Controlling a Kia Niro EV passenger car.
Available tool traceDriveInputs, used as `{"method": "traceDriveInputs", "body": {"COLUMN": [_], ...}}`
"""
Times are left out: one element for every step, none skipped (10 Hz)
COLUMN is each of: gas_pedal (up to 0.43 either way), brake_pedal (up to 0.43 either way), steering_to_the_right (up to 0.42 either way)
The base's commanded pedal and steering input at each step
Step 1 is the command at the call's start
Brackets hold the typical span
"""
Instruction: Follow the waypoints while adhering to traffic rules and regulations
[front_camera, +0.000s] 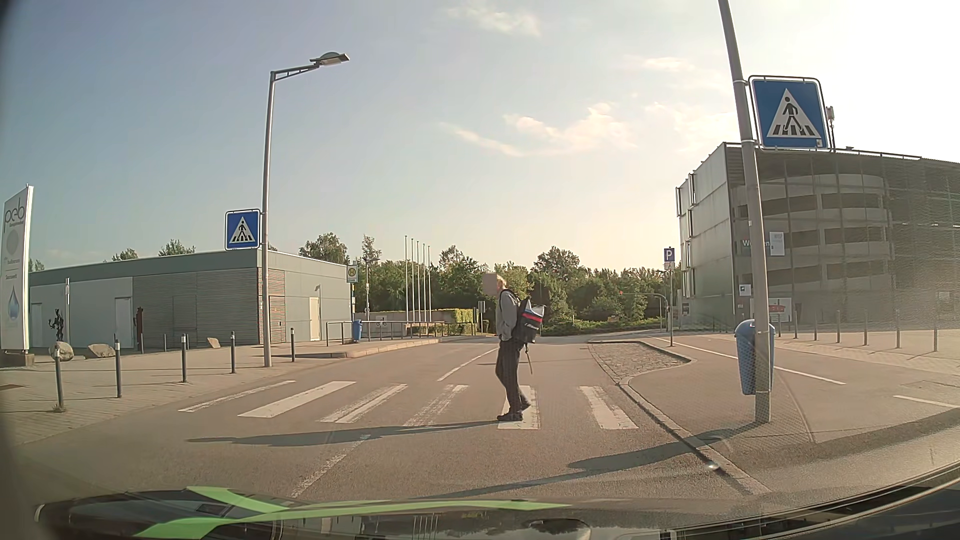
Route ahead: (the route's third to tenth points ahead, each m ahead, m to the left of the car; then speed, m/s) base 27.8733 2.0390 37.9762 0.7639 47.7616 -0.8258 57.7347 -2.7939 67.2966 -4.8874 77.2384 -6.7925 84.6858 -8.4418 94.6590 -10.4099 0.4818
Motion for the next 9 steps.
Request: {"method": "traceDriveInputs", "body": {"gas_pedal": [0.138,0.169,0.209,0.228,0.248,0.268,0.287,0.311,0.339], "brake_pedal": [0.000,0.000,0.000,0.000,0.000,0.000,0.000,0.000,0.000], "steering_to_the_right": [0.036,0.038,0.042,0.044,0.046,0.047,0.048,0.050,0.049]}}
